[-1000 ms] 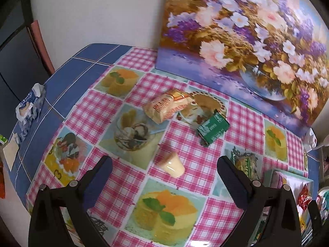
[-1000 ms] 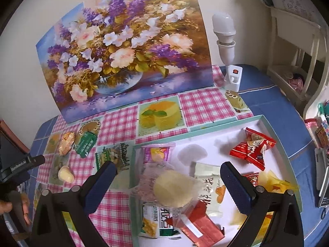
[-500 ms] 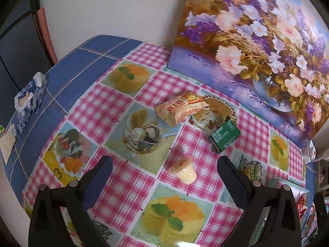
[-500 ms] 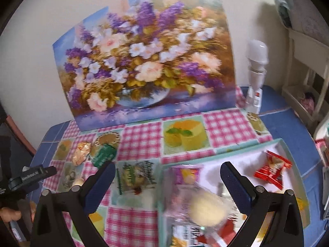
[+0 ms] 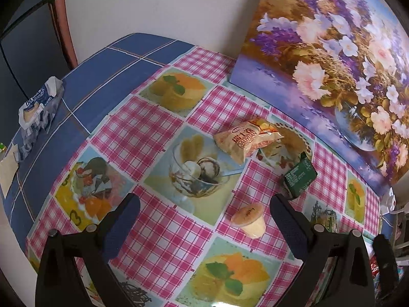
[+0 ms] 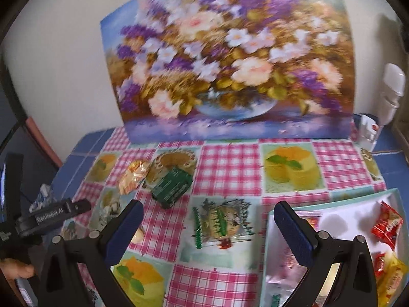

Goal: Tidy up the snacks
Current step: 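Grasp the pudding cup with the left tool while the right tool grasps the green-wrapped round cake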

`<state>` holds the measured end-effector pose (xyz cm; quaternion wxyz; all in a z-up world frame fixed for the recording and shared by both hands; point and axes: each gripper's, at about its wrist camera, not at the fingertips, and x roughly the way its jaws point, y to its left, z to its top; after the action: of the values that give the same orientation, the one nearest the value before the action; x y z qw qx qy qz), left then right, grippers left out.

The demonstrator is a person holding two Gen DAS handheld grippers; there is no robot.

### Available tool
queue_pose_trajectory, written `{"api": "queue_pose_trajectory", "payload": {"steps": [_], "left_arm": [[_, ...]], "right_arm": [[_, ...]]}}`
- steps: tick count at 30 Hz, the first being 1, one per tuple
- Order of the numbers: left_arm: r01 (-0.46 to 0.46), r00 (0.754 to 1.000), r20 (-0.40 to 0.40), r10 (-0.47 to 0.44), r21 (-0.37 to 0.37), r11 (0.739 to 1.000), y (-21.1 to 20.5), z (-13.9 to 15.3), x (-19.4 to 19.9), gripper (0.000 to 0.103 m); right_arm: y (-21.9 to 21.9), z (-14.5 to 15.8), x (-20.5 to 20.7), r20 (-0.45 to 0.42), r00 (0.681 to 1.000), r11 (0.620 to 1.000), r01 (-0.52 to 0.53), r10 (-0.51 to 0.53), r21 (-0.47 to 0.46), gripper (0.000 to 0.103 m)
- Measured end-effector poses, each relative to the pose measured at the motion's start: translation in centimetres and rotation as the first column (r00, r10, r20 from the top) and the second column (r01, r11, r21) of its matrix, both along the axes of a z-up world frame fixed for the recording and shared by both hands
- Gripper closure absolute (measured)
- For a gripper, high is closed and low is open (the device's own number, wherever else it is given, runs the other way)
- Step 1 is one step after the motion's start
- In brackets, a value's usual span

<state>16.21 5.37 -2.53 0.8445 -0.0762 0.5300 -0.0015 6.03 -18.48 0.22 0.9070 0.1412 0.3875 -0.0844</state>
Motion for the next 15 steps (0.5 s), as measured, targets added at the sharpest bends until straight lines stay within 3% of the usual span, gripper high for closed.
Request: {"api": "queue_pose_trajectory", "payload": {"steps": [7, 15], "left_arm": [[0.021, 0.999, -0.045, -0.023, -0.039, 0.999, -0.6, -1.5, 0.8, 0.002], [0.134, 0.985, -0.107, -0.135, -0.011, 0.991, -4.0, -3.9, 1.3, 0.002]], "right_arm": [[1.2, -2.2, 1.8, -0.076, 0.996, 0.998, -0.047, 0.044, -0.039, 0.0], [1.1, -5.3, 3.3, -0.141, 0.989, 0.998, -0.054, 0.047, -0.045, 0.0]]}}
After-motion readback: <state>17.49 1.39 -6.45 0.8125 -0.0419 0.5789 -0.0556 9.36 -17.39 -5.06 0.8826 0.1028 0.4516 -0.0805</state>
